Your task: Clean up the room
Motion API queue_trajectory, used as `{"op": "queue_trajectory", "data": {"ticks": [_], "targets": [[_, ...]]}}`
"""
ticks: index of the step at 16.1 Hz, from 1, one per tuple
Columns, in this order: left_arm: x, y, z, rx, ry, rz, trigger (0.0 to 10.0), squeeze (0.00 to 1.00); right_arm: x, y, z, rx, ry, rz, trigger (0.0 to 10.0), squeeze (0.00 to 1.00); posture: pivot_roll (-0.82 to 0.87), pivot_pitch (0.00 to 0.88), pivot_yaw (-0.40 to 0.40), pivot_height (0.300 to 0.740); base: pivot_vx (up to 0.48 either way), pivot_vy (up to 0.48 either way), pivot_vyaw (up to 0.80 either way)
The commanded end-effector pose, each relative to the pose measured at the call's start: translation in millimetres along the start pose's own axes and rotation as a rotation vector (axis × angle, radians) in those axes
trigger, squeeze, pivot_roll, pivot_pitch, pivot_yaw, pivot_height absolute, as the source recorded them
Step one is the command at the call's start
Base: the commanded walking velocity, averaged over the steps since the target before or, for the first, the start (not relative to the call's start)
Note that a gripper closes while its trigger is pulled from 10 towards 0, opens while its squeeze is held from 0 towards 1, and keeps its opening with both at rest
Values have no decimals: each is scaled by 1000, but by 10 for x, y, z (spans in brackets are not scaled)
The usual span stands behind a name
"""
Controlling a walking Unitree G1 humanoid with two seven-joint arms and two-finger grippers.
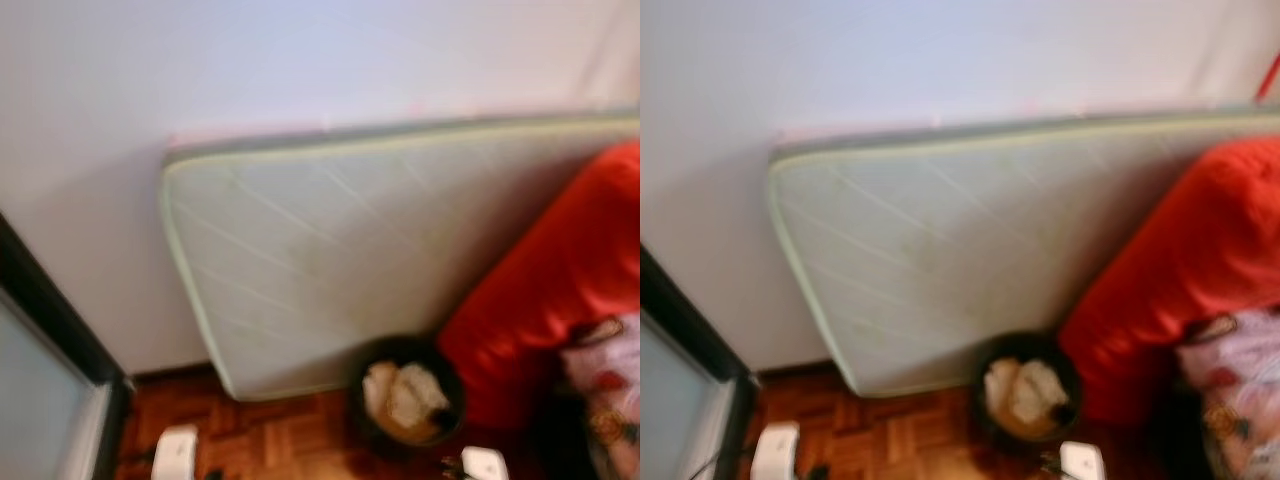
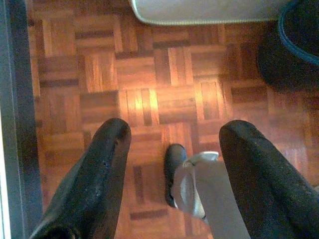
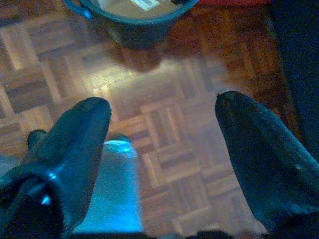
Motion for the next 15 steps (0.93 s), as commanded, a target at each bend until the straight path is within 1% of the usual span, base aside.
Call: {"op": "queue_trajectory", "data": {"ticks": [1,3,8,10,12,14,15], "targets": [[-157,-62,-221,-74,-12,51,10000,0,94,13,94,17,294,27,10000,0,122,0,-78,740,0,-379,0],[-162,-64,-223,-77,-8,50,10000,0,87,12,85,14,304,27,10000,0,118,0,-73,740,0,-375,0],[-174,-67,-223,-76,-3,51,10000,0,76,12,82,13,296,30,10000,0,119,0,-70,740,0,-375,0],[-185,-68,-226,-77,-5,60,10000,0,77,13,85,11,261,36,10000,0,121,0,-74,740,0,0,0],[-175,-68,-233,-77,-24,55,10000,0,79,12,103,20,236,45,10000,0,122,0,-76,740,0,0,0],[-173,-68,-239,-81,-17,57,10000,0,81,13,120,21,163,59,10000,0,124,0,-80,740,0,0,0],[-170,-67,-239,-81,-18,57,10000,0,91,13,119,21,168,54,10000,0,126,0,-83,740,0,0,0]]}}
Point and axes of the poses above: a point about 5 cm out from each wrist's last joint towards the gripper, its own y axis pointing out of the wrist towards the gripper, its own z axis along the axis of the wrist's last joint, x = y × z, the point moved 6 cm from there along y, pointing out of the wrist towards the gripper, and after that the axes turned 5 degrees about -y, right-handed, at the moved point
